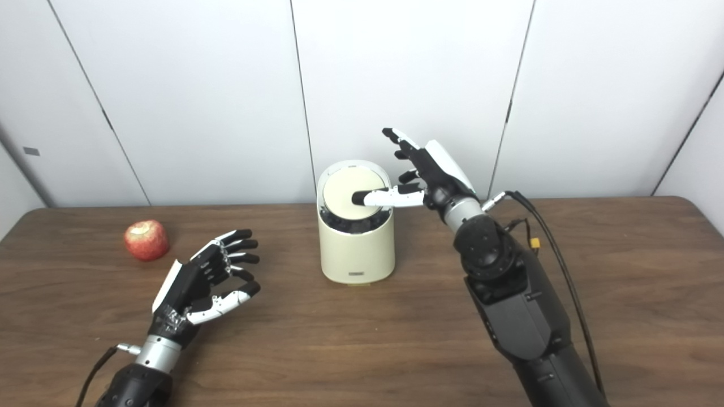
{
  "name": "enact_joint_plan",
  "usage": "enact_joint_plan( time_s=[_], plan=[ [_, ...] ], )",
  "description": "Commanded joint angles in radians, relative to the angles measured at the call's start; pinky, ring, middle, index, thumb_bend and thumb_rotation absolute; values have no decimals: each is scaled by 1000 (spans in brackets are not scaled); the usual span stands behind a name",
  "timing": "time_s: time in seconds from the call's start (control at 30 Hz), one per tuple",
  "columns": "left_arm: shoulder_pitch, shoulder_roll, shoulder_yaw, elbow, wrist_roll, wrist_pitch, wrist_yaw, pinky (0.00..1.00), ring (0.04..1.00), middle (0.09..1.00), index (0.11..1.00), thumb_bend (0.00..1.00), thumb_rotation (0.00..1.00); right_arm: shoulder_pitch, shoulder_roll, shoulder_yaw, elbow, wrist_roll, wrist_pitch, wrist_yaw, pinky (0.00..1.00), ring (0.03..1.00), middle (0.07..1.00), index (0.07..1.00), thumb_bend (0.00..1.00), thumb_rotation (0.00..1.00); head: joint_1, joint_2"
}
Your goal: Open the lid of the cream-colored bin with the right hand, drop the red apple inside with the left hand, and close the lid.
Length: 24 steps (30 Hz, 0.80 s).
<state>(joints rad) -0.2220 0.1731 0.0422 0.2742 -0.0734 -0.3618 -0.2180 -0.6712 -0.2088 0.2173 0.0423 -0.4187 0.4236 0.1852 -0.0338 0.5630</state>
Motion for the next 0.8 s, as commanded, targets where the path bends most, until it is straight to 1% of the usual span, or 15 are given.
enact_joint_plan(
  time_s=[0.0, 0.1, 0.2, 0.33, 0.53, 0.6, 0.77],
  plan=[
    [50, -32, -18, 48, -5, -5, 7, 565, 710, 787, 835, 642, 108, -70, 5, -2, -12, -20, -16, -25, 706, 882, 952, 942, 805, 383, -1, 1],
    [52, -33, -20, 42, -4, 1, 8, 561, 709, 788, 836, 651, 116, -79, 15, 2, 12, -26, -28, -29, 732, 902, 965, 946, 811, 364, 0, 2],
    [51, -32, -21, 42, -3, 0, 9, 568, 710, 785, 833, 644, 105, -88, 21, 7, 30, -32, -38, -34, 762, 915, 971, 949, 820, 342, 0, 3],
    [52, -33, -23, 38, 1, 3, 12, 569, 709, 785, 835, 641, 109, -98, 15, 18, 55, -46, -63, -41, 790, 923, 961, 947, 821, 326, 0, 5],
    [54, -35, -24, 27, 0, 13, 13, 565, 708, 785, 835, 646, 113, -107, 10, 23, 67, -59, -72, -44, 830, 937, 958, 945, 751, 356, 1, 7],
    [55, -35, -24, 26, 2, 13, 14, 562, 706, 784, 835, 645, 115, -108, 10, 22, 69, -62, -75, -44, 833, 936, 955, 943, 745, 356, 1, 7],
    [58, -34, -24, 23, -2, 13, 12, 561, 705, 785, 835, 646, 118, -109, 5, 19, 67, -66, -76, -39, 801, 927, 955, 943, 737, 350, 2, 12]
  ],
)
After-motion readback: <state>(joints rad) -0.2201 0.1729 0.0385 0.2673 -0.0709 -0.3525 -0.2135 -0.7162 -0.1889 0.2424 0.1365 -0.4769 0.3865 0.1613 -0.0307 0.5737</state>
